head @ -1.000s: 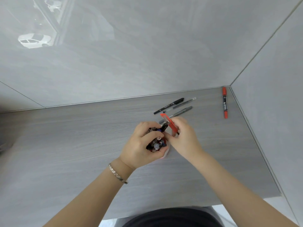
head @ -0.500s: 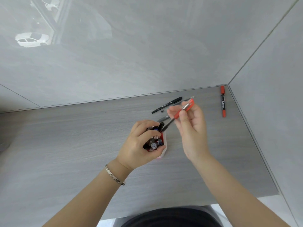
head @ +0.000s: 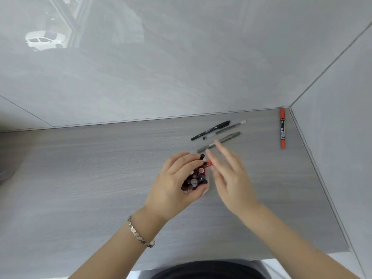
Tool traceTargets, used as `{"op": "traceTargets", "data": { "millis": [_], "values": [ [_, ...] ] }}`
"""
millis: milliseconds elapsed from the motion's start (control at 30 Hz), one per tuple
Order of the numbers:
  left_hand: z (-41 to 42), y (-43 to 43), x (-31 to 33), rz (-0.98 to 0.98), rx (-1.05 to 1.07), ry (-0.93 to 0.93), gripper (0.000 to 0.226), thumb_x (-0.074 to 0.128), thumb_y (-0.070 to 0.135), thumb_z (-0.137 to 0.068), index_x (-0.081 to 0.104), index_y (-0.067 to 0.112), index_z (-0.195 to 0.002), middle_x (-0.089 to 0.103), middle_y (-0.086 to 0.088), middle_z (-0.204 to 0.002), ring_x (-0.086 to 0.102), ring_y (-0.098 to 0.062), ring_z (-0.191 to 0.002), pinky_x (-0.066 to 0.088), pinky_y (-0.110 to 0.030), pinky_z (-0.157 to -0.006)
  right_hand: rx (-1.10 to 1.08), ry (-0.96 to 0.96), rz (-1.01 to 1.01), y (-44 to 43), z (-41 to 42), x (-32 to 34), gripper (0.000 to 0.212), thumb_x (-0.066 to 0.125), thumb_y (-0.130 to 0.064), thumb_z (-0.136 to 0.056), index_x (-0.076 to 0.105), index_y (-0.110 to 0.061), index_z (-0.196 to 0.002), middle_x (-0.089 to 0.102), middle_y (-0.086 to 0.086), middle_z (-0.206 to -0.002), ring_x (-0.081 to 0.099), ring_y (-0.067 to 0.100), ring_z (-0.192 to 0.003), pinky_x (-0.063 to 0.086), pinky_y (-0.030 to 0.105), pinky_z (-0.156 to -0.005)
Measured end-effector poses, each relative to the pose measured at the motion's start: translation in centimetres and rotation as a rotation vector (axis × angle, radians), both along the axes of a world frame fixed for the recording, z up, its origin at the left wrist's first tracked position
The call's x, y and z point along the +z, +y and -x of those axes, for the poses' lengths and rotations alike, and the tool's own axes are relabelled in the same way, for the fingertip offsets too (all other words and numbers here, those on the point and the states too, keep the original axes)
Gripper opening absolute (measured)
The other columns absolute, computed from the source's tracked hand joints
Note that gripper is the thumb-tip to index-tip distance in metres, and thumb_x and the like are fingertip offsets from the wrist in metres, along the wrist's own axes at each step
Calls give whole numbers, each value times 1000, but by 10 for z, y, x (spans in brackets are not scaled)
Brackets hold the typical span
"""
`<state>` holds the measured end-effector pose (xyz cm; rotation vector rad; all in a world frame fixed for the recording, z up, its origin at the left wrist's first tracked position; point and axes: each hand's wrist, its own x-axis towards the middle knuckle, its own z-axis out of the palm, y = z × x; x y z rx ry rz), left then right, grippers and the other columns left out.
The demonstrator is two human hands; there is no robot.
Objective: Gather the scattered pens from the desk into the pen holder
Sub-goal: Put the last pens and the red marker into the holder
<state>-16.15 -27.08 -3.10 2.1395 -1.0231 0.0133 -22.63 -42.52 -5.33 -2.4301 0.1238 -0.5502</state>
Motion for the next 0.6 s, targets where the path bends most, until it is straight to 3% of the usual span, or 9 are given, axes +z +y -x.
{"op": "traceTargets", "data": {
  "millis": [100,200,300,433,500,600],
  "values": [
    [0,-2,1,10,7,17,41,67,33,-73,56,17,-109,60,5,-115,49,-16,-113,32,-12,-102,-168,151,-151,-43,-25,-3,41,43,-20,-92,43,-8,-131,43,14,-140,35,20,-129,17,16,-108],
    [1,-3,0,27,6,24,40,67,32,-73,56,15,-108,53,10,-117,47,-14,-112,32,-12,-102,-272,525,-35,-102,-56,-26,64,56,-26,-87,26,-5,-138,21,16,-152,16,27,-141,13,35,-115],
    [1,-3,0,31,8,42,41,68,32,-72,56,16,-108,54,9,-117,48,-14,-112,33,-12,-102,-151,748,106,-126,-79,-41,76,61,-37,-82,21,-9,-140,15,11,-154,10,26,-142,14,43,-115],
    [0,-2,0,22,8,59,41,68,33,-72,56,17,-107,55,8,-117,49,-13,-112,32,-10,-101,-55,660,272,-122,-77,-41,38,62,-31,-81,54,-13,-114,50,12,-126,38,31,-121,28,39,-101],
    [1,-2,0,21,7,65,41,68,33,-72,56,17,-108,53,10,-117,48,-13,-112,31,-9,-101,50,671,361,-115,-66,-41,26,58,-26,-85,56,-10,-106,55,13,-116,43,31,-113,33,38,-93],
    [0,-3,1,31,3,82,41,67,33,-72,55,18,-107,52,11,-117,48,-11,-111,30,-9,-102,179,775,421,-103,-48,-37,25,49,-22,-91,51,-6,-109,53,15,-116,46,31,-111,36,37,-90]
  ]
}}
